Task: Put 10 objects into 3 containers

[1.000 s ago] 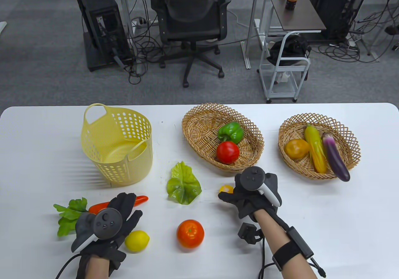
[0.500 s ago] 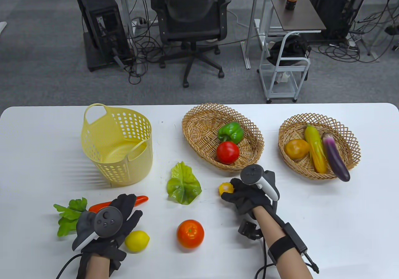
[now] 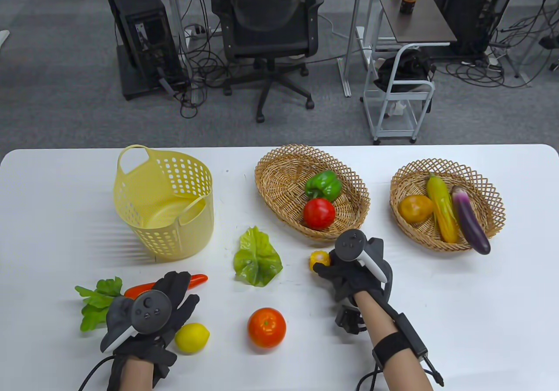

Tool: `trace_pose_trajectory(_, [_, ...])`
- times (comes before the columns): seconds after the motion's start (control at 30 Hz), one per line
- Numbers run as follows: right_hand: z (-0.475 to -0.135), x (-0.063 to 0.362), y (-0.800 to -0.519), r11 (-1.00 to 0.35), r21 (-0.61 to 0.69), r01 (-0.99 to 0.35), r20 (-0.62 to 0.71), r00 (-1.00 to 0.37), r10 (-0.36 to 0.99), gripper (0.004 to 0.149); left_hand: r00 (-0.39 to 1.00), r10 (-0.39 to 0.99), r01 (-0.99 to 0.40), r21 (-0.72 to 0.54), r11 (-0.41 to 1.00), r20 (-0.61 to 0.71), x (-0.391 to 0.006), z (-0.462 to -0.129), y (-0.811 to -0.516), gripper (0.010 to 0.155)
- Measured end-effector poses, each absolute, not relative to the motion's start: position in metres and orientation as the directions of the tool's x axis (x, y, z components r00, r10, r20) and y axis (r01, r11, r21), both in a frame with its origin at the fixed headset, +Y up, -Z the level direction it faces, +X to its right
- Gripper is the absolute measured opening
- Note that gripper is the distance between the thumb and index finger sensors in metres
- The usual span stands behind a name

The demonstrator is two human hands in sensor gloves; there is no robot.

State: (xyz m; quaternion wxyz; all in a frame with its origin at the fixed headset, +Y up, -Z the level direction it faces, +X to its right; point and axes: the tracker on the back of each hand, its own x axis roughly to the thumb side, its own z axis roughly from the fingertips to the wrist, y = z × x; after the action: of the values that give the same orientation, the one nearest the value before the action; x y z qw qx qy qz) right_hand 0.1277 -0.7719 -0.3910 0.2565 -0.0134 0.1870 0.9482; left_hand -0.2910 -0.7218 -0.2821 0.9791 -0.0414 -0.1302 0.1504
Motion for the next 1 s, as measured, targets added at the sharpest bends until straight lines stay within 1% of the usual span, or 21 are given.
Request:
trace_pose_trajectory(0.13, [-0.384,0.135,-0.762,-0.775,0.31,-0.551,-0.083,-0.828,0.555,0.073,0.919,0.31,-0.29,-0.116,0.95,0.244,-0.292,-0.282,-0.721,0.066])
trace_pose_trajectory(0.2, [-0.376,0.141,-0.75,-0.772,0.246,-0.586,-0.043,-0.802,0.596,0.073,0.918,0.312,-0.291,-0.117,0.95,0.244,-0.292,-0.282,-0.721,0.066])
trace_pose_trajectory(0.33, [-0.37,0.159,-0.723,-0.788,0.077,-0.611,0.017,-0.789,0.614,0.072,0.919,0.31,-0.289,-0.12,0.95,0.242,-0.291,-0.282,-0.721,0.066])
trace_pose_trajectory(0.47, [-0.383,0.176,-0.706,-0.781,-0.008,-0.624,-0.034,-0.781,0.624,0.072,0.92,0.309,-0.29,-0.113,0.95,0.24,-0.292,-0.281,-0.72,0.066])
trace_pose_trajectory(0.57, [-0.398,0.183,-0.7,-0.808,-0.062,-0.586,-0.089,-0.803,0.589,0.072,0.921,0.309,-0.292,-0.105,0.951,0.239,-0.293,-0.281,-0.72,0.066])
trace_pose_trajectory(0.7, [-0.421,0.185,-0.703,-0.823,-0.064,-0.565,-0.165,-0.807,0.567,0.072,0.923,0.306,-0.292,-0.094,0.952,0.234,-0.295,-0.281,-0.719,0.066])
trace_pose_trajectory(0.8, [-0.435,0.182,-0.707,-0.861,-0.026,-0.508,-0.189,-0.843,0.504,0.071,0.923,0.309,-0.296,-0.087,0.951,0.228,-0.297,-0.28,-0.718,0.066])
trace_pose_trajectory(0.93, [-0.449,0.173,-0.715,-0.863,0.036,-0.504,-0.209,-0.848,0.486,0.071,0.927,0.302,-0.293,-0.074,0.953,0.224,-0.3,-0.28,-0.716,0.066])
trace_pose_trajectory(1.0, [-0.453,0.17,-0.715,-0.882,0.037,-0.47,-0.235,-0.862,0.45,0.07,0.927,0.303,-0.294,-0.073,0.953,0.222,-0.3,-0.28,-0.716,0.066])
